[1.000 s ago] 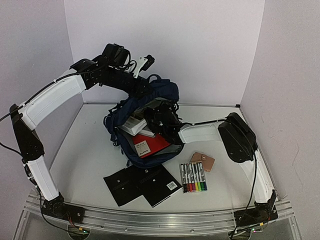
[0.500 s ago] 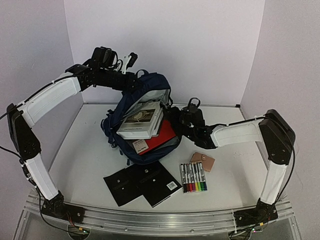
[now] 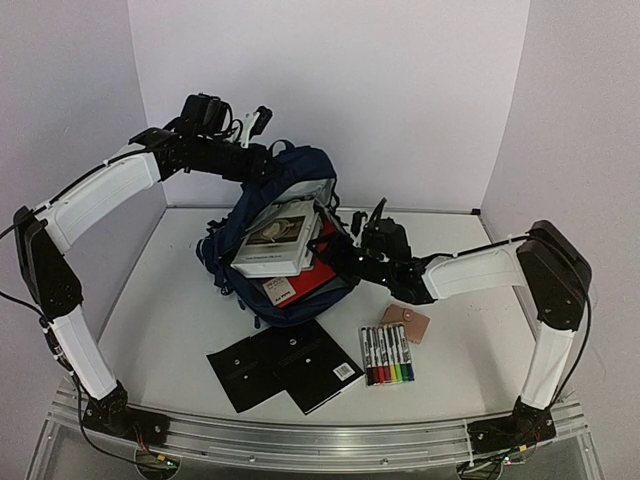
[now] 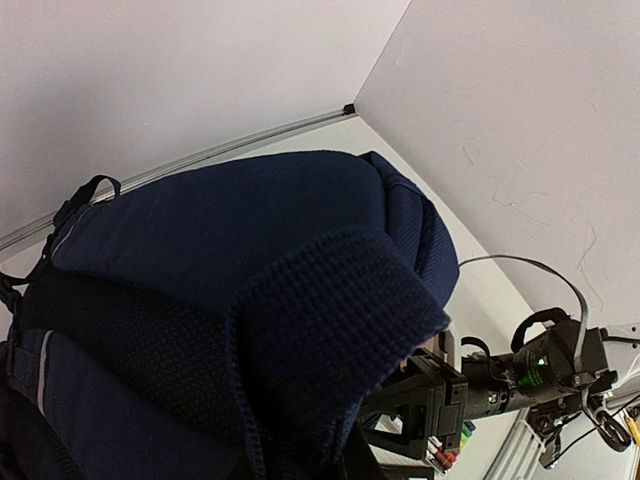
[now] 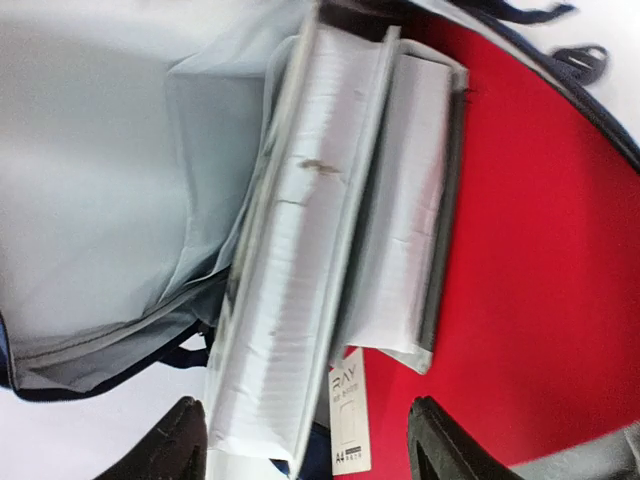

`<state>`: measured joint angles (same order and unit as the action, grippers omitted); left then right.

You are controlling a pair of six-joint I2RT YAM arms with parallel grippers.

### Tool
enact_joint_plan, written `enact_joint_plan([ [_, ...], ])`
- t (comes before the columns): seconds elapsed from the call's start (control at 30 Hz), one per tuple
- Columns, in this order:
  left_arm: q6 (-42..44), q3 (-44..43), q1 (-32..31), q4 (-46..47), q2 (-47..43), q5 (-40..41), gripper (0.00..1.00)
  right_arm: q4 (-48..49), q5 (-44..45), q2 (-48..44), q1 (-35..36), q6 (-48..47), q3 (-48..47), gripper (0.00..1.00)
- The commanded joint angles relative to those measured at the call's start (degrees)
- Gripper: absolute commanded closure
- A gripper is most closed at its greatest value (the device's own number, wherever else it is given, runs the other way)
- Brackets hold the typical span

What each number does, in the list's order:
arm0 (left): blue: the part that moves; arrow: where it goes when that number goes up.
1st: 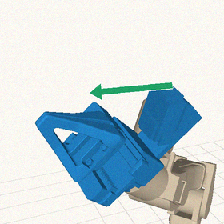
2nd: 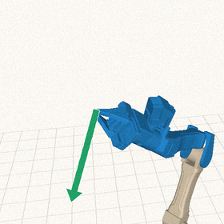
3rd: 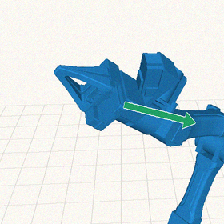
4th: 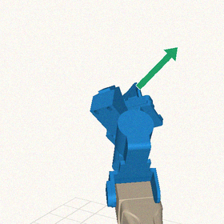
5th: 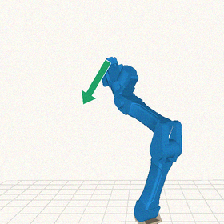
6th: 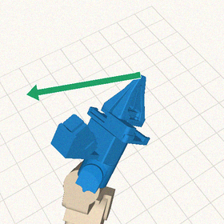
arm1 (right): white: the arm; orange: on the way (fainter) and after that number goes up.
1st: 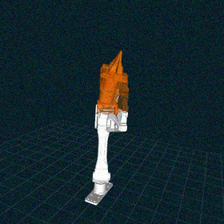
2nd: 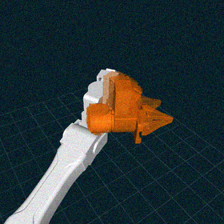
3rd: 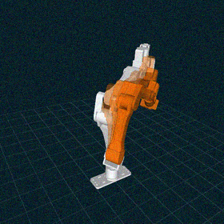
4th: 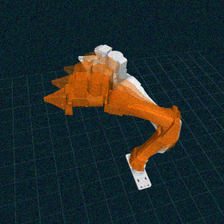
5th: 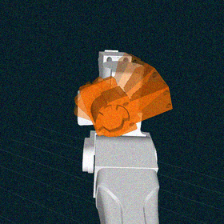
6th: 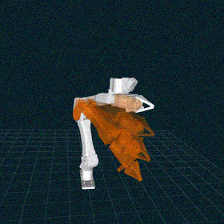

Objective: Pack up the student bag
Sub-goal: Place the book in the student bag.

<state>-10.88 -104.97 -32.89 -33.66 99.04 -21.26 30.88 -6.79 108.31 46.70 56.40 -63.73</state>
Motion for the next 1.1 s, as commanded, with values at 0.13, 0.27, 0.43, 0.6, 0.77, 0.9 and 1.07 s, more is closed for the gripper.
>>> enact_joint_plan([
  [0.13, 1.4, -8.0, 0.4, 3.3, 0.6, -12.6, 1.0, 1.3, -6.7, 14.7, 0.3, -4.6, -16.3, 0.53],
  [0.27, 1.9, -7.8, 0.4, 2.5, 1.1, -18.5, 1.0, 1.3, -5.3, 22.7, 0.3, -5.1, -25.6, 0.6],
  [0.43, 1.1, -6.2, 0.4, 2.5, 0.6, -20.2, 1.0, 1.3, -3.1, 29.4, -0.3, -7.0, -34.5, 0.64],
  [0.6, 1.1, -4.0, 0.4, 1.9, -0.7, -14.8, 1.0, 1.3, -3.3, 27.7, -1.0, -10.3, -34.6, 0.59],
  [0.77, 0.0, -2.2, 2.4, 2.6, -2.2, -9.7, 1.0, 0.9, -5.7, 13.9, -1.1, -15.2, -21.8, 0.39],
  [0.9, -0.6, -0.6, 4.3, 4.3, -3.0, -9.4, 1.0, -1.0, -9.0, 1.3, -1.1, -15.8, -8.0, 0.27],
  [1.07, 0.8, -0.5, 6.1, 3.9, -3.9, -11.5, 1.0, -8.1, -8.1, -12.6, -2.4, -16.8, 3.9, 0.2],
])
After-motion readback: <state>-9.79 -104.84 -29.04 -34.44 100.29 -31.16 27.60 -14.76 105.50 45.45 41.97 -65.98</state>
